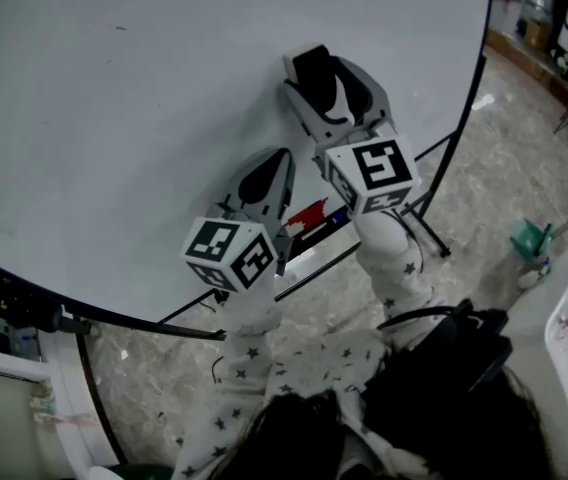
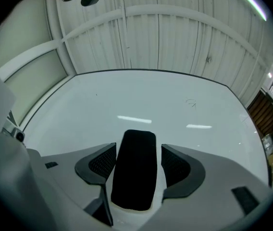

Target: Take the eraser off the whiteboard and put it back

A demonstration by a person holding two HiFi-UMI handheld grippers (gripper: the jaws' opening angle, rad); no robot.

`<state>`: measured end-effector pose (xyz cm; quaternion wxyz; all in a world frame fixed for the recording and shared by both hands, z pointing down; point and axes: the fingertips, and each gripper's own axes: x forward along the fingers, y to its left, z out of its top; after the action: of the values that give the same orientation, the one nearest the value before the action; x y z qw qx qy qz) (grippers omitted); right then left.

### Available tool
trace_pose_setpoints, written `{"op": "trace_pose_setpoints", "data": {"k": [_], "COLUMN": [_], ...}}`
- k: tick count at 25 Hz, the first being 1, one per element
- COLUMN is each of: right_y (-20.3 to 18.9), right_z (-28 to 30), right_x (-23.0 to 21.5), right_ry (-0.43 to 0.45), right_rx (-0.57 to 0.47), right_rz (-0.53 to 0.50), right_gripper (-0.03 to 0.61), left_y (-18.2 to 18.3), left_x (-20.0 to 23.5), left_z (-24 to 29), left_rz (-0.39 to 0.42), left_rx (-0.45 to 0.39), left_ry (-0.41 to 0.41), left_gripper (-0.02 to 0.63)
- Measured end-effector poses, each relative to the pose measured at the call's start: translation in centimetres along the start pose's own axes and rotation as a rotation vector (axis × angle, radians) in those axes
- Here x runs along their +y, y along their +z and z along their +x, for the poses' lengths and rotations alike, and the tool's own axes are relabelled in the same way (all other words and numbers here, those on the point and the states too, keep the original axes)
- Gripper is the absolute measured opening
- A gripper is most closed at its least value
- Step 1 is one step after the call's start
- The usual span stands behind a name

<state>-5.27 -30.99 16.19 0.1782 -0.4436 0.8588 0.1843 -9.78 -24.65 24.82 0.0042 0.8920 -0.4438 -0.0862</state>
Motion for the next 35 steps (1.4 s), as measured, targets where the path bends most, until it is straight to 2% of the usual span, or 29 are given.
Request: {"op": "trace_pose_setpoints", "data": {"k": [10, 21, 35], "right_y": [-1.0, -1.1, -0.2], "right_z": [0.3, -0.3, -1.0], "right_x": [0.2, -0.3, -0.3], "right_ry": [-0.014, -0.032, -0.011], "right_rx": [0.035, 0.027, 0.011], "right_rz": [-0.016, 0.055, 0.105], "right_gripper": [0.278, 0.258, 0.258], "left_y": [0.3, 0.3, 0.9], "left_x": [-0.3, -0.1, 0.8], "left_z": [-0.5, -1.2, -0.6], "left_rz": [0.017, 0.022, 0.009], "left_rx": [-0.010, -0.010, -0.018], "left_ry": [0.020, 0.048, 0.018], "left_gripper": [0.002, 0.002, 0.002]}}
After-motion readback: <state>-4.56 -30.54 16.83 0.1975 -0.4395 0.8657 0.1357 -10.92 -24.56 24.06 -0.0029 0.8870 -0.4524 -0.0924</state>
